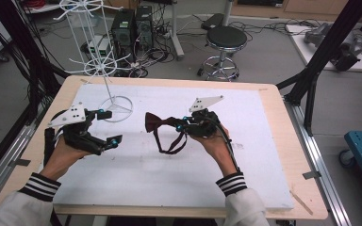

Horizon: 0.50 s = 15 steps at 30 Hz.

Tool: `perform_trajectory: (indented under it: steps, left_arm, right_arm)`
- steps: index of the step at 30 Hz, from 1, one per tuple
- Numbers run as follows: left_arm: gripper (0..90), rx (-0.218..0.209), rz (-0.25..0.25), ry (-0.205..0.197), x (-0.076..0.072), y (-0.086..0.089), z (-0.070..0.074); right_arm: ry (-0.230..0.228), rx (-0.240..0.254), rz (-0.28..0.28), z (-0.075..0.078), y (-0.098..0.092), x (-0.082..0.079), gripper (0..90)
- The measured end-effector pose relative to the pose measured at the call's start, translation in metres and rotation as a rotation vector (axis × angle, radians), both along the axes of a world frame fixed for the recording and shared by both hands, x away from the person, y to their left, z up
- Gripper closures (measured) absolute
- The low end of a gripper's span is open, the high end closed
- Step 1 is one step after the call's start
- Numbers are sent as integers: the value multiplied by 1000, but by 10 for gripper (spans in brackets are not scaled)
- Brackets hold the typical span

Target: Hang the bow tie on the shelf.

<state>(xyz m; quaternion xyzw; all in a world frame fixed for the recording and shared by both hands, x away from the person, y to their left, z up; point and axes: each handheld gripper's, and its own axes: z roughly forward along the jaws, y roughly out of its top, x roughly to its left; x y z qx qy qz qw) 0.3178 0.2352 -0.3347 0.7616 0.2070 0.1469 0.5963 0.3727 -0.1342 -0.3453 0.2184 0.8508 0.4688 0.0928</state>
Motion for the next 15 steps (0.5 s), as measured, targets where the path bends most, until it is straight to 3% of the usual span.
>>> perform_trajectory:
  steps: [7, 15]
  left_arm:
    - [39, 9, -54, 21, 6, -19, 11]
    - [40, 30, -91, 37, 9, -37, 16]
  right_arm:
    - [-15, 35, 1, 2, 9, -2, 809]
    - [-30, 41, 9, 4, 15, -4, 809]
